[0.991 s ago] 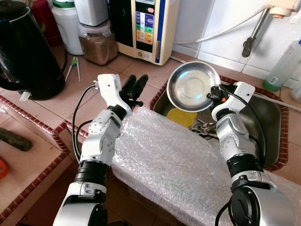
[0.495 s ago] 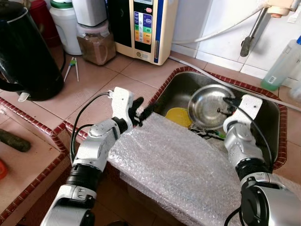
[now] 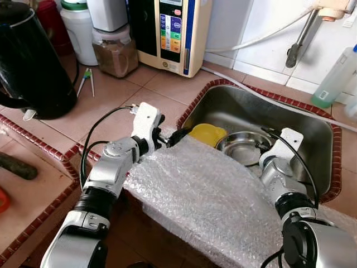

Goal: Kitchen organization

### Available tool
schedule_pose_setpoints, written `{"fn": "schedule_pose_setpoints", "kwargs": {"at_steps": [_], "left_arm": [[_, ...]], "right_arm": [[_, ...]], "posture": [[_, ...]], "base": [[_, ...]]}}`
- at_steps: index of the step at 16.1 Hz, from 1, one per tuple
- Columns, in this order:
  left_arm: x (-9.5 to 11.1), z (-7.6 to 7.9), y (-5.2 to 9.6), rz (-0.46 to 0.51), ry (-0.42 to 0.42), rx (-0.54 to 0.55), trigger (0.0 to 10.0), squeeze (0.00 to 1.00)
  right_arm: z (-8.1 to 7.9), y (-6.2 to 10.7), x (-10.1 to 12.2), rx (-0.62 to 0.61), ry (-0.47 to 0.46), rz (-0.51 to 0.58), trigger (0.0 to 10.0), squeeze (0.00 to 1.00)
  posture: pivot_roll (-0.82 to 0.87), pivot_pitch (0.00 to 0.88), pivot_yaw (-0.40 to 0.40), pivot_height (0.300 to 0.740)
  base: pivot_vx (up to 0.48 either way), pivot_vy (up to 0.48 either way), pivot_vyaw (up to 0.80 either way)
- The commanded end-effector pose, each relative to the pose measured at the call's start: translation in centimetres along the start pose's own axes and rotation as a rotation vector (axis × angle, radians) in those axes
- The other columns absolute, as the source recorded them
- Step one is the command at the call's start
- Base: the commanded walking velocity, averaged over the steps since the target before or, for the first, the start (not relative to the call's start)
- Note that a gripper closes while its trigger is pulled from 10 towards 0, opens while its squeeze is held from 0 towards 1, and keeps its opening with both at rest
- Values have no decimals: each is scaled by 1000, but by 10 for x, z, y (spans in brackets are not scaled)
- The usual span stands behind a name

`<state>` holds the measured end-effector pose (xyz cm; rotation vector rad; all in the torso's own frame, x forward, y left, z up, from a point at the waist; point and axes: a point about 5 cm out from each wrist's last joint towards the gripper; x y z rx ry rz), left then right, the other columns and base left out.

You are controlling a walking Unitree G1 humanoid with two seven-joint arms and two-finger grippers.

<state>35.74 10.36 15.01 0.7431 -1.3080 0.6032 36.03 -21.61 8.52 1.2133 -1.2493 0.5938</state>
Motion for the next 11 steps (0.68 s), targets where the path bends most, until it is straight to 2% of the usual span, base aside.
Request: {"fn": "schedule_pose_setpoints", "kwargs": {"at_steps": [1, 3, 4, 5, 7, 9, 11], "left_arm": [[1, 1, -2, -14, -26, -10, 10000, 1000], [0, 2, -2, -10, -22, -7, 10000, 1000], [-1, 1, -1, -10, -20, -4, 10000, 1000], [-3, 1, -1, -13, -22, 0, 10000, 1000], [-4, 2, -2, -15, -22, -1, 10000, 1000], [-3, 3, -3, -12, -22, -3, 10000, 1000], [-3, 3, -3, -8, -24, 5, 10000, 1000]], "right_arm": [[1, 0, -3, -3, -22, -15, 10000, 1000], [-9, 1, 5, 81, -39, 34, 10000, 1000], [-15, 1, 10, 119, -7, 71, 10000, 1000], [-30, 4, 17, 225, 18, 120, 10000, 1000], [-27, 3, 12, 182, 180, 107, 10000, 1000], [-26, 3, 9, 188, 222, 84, 10000, 1000], [-23, 3, 9, 221, 466, 124, 10000, 1000]], "posture": [[28, 69, 3, 740], [25, 66, 5, 740], [25, 65, 5, 740], [21, 66, 4, 740], [21, 67, 3, 740], [22, 67, -3, 740], [20, 68, -5, 740]], "base": [[0, 0, 0], [0, 0, 0], [0, 0, 0], [0, 0, 0], [0, 0, 0], [0, 0, 0], [0, 0, 0]]}}
Point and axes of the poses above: a point about 5 cm out from each wrist's last joint towards the gripper, its own y axis pointing back from the gripper into the wrist, its own x axis along the axis of the wrist's last joint, z = x × y, and after that the axes turned 5 degrees about y, right-handed
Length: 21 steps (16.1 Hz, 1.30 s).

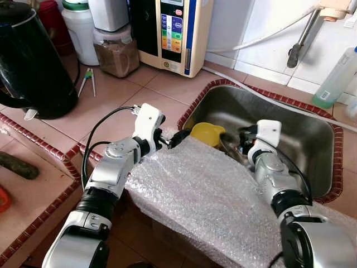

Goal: Kitchen organization

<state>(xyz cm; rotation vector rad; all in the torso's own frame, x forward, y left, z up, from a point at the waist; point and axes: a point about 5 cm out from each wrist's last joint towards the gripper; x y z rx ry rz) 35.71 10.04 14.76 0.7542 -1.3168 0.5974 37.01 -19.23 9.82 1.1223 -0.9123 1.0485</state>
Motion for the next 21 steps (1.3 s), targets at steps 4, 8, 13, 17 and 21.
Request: {"fn": "schedule_pose_setpoints", "kwargs": {"at_steps": [4, 8, 13, 17, 21], "left_arm": [[-2, -1, -1, -5, -9, 19, 10000, 1000], [11, -5, -3, 87, -63, 131, 10000, 1000], [46, -3, 10, 258, -139, 289, 10000, 1000], [42, 5, 26, 294, -166, 393, 10000, 286], [35, -5, 54, 266, -172, 522, 10000, 0]], "right_arm": [[16, 1, -1, 22, 98, 22, 10000, 1000], [20, 2, 13, 14, -6, 136, 10000, 1000], [36, 13, 54, 17, 50, 398, 10000, 1000], [39, 23, 69, 27, 59, 453, 10000, 1000], [40, 51, 81, 67, 117, 533, 10000, 847]], "posture": [[9, 70, -8, 740], [6, 72, -11, 740], [-2, 77, 0, 740], [-31, 74, 10, 740], [-30, 73, 31, 740]], "base": [[0, 0, 0], [0, 0, 0], [0, 0, 0], [0, 0, 0], [0, 0, 0]]}}
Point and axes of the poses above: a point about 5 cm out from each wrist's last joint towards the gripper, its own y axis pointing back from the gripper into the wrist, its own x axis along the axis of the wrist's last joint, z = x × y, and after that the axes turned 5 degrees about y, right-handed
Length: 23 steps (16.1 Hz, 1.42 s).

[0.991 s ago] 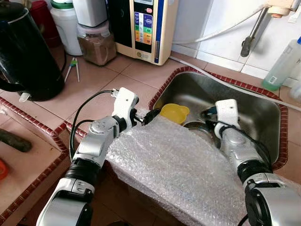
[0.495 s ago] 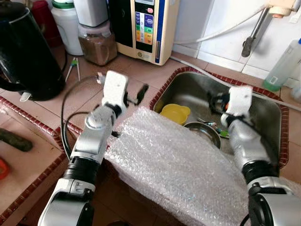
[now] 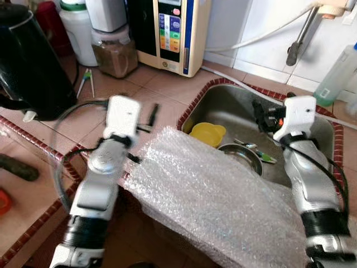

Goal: Kitchen organization

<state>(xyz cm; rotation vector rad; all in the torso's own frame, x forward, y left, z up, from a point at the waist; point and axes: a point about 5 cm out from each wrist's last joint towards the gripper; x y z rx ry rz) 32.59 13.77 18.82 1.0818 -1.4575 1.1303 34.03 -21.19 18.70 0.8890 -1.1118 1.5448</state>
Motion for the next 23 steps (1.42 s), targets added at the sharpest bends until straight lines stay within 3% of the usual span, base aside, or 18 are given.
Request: {"fn": "schedule_pose_setpoints", "kwargs": {"at_steps": [1, 2, 3, 7, 13, 19, 23], "left_arm": [[3, -2, 8, 9, 69, -13, 10000, 0], [2, -5, 14, 9, 114, -17, 10000, 0], [-3, -8, 21, -21, 135, 15, 10000, 0], [-25, -16, 56, -109, 69, 67, 10000, 0], [-30, -24, 80, -148, 86, 101, 10000, 0], [-27, -21, 77, -137, 82, 96, 10000, 0], [-10, -16, 75, -76, 57, 87, 10000, 0]], "right_arm": [[6, 3, 12, 3, 20, 26, 10000, 435], [7, 7, 14, 4, 22, 25, 10000, 12], [6, 11, 14, 11, 15, 16, 10000, 0], [-10, 32, 3, 45, -32, -72, 10000, 0], [-17, 51, -2, -38, -101, -115, 10000, 0], [-27, 52, 1, -36, -168, -134, 10000, 0], [-29, 51, 5, -21, -184, -105, 10000, 0]], "posture": [[-27, 69, 31, 740], [-23, 66, 30, 740], [-22, 65, 30, 740], [1, 49, -5, 740], [10, 52, -18, 740], [-8, 86, -13, 740], [-4, 101, -11, 740]], "base": [[0, 0, 0], [0, 0, 0], [0, 0, 0], [0, 0, 0], [0, 0, 0], [0, 0, -751], [0, 0, -400]]}}
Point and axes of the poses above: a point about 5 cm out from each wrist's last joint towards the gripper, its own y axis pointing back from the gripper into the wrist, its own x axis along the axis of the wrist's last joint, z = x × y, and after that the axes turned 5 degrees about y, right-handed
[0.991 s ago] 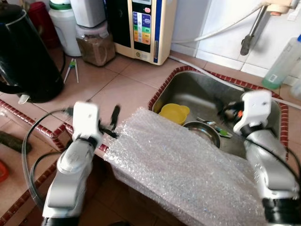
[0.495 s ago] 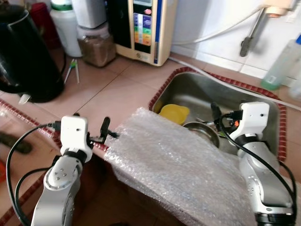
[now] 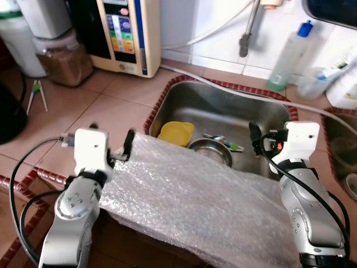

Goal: Kitchen organization

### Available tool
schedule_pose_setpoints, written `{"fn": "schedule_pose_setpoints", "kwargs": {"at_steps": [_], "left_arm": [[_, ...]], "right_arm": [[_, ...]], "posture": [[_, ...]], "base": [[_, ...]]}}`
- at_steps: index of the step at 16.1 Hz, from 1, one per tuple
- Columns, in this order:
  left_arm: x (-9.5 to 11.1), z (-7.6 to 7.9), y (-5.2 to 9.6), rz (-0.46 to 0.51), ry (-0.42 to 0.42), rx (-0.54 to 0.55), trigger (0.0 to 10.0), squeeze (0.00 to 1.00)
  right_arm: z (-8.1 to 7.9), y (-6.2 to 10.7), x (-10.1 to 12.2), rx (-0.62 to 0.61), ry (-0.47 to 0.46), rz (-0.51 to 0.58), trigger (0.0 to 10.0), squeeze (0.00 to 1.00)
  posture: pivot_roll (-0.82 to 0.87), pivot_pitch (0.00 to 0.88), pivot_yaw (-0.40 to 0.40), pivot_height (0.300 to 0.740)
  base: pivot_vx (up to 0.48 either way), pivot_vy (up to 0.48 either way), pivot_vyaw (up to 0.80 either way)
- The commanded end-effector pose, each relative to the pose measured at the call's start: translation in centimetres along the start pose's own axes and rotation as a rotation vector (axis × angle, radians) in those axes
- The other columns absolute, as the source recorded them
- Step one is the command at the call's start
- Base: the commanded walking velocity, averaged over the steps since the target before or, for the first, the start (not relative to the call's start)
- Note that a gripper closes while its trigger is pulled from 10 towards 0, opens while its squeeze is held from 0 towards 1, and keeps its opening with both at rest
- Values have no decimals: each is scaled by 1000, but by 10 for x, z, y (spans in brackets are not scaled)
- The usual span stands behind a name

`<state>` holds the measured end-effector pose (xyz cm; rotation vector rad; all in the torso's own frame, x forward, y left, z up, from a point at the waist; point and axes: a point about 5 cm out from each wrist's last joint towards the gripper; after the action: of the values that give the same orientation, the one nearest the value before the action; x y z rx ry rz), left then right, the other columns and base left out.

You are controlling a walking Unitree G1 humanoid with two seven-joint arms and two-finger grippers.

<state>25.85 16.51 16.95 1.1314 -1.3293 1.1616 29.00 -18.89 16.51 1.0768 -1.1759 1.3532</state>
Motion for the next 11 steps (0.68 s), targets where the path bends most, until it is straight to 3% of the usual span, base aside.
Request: {"fn": "schedule_pose_setpoints", "kwargs": {"at_steps": [1, 11], "left_arm": [[2, 3, 2, 0, -10, -4, 10000, 0], [1, 4, -1, -38, 2, 20, 10000, 0]], "right_arm": [[-5, 0, 9, 26, -22, 36, 10000, 0], [-11, -3, 8, 36, -51, 17, 10000, 0]], "posture": [[0, 107, -12, 740], [5, 119, -18, 740]], "base": [[0, 0, 0], [0, 0, 0]]}}
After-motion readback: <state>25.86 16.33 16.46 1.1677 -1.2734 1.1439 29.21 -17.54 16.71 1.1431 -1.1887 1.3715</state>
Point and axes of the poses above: a point about 5 cm out from each wrist's last joint towards the gripper, its own y axis pointing back from the gripper into the wrist, its own x axis along the axis of the wrist's last joint, z = x × y, and after that the axes turned 5 degrees about y, right-handed
